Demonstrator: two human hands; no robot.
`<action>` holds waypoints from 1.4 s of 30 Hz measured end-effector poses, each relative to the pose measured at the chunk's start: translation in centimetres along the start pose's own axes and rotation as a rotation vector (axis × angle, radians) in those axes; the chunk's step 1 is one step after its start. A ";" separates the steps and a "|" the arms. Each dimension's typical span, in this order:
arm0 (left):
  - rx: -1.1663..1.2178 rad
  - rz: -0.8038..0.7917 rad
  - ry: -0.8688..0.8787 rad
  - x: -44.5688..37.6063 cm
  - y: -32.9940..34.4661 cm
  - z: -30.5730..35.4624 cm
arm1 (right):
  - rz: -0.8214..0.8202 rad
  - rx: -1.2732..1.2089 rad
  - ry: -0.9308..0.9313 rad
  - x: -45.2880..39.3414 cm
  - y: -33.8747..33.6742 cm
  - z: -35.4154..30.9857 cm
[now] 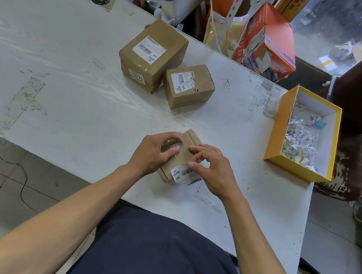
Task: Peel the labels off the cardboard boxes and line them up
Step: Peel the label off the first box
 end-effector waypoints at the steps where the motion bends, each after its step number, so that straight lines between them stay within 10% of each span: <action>1: 0.002 0.006 0.000 -0.1 0.0 0.0 | 0.001 -0.002 0.004 0.0 -0.1 0.0; 42: -0.092 0.011 0.012 -1.5 0.3 0.5 | 0.020 -0.025 0.022 -0.2 0.0 0.3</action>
Point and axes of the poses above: each hand's wrist, its own x-axis away from the middle knuckle, its own y-axis out of the palm, z = x × y, the point moved 10 cm from there along -x, towards the middle knuckle, and after that the axes turned 1 degree about y, right-handed, at the moved point
